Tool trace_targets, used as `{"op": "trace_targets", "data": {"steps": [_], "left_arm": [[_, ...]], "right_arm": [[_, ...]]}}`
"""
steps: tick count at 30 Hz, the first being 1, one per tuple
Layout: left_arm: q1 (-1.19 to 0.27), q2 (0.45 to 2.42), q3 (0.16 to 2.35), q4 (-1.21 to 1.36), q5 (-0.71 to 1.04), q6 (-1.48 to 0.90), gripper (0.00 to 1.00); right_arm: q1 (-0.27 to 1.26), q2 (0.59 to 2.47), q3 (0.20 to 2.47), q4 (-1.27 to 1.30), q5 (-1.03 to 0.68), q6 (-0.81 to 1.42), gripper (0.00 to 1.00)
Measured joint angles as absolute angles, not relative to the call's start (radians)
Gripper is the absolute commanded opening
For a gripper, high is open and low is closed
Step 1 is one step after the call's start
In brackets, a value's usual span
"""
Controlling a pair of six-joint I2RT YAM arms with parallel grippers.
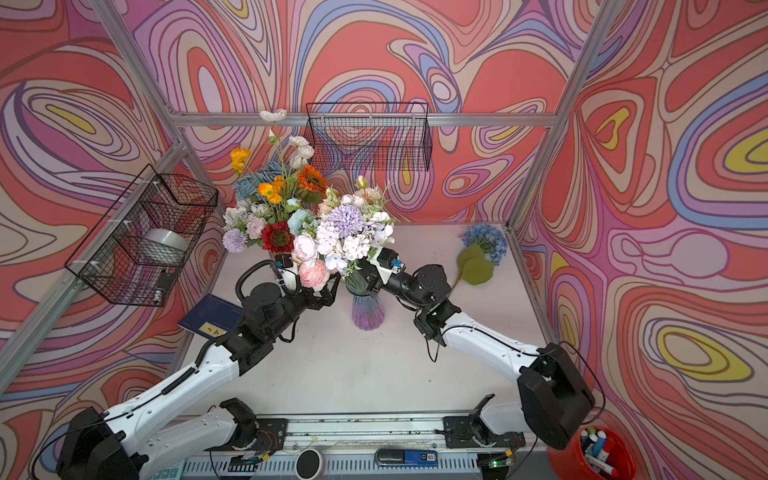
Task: Arrange the flowers into the vase
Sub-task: 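Carry the white-lilac bunch to the blue-purple vase and insert its stems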
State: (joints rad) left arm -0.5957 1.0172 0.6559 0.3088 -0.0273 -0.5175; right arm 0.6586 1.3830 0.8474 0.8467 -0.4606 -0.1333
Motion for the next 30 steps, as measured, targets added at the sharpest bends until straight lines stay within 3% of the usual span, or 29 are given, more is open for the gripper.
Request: {"op": "trace_targets", "data": {"steps": [14, 25, 30], "left_arm": [[-0.596, 1.017, 0.659, 0.258, -0.035, -0.501, 1.00], [-0.596, 1.014, 0.668, 0.251, -0.039, -0.498, 1.00], [-0.596, 1.009, 0.668, 0.243, -0.044, -0.496, 1.00]], "right_arm": [[0.658, 1.450, 0.664, 1.047, -0.441, -0.075, 0.00], [0.658, 1.491, 0.636, 1.067, -0.407, -0.064, 0.00], [0.658, 1.479, 0.636, 0.994, -0.390, -0.066, 0.21]]}}
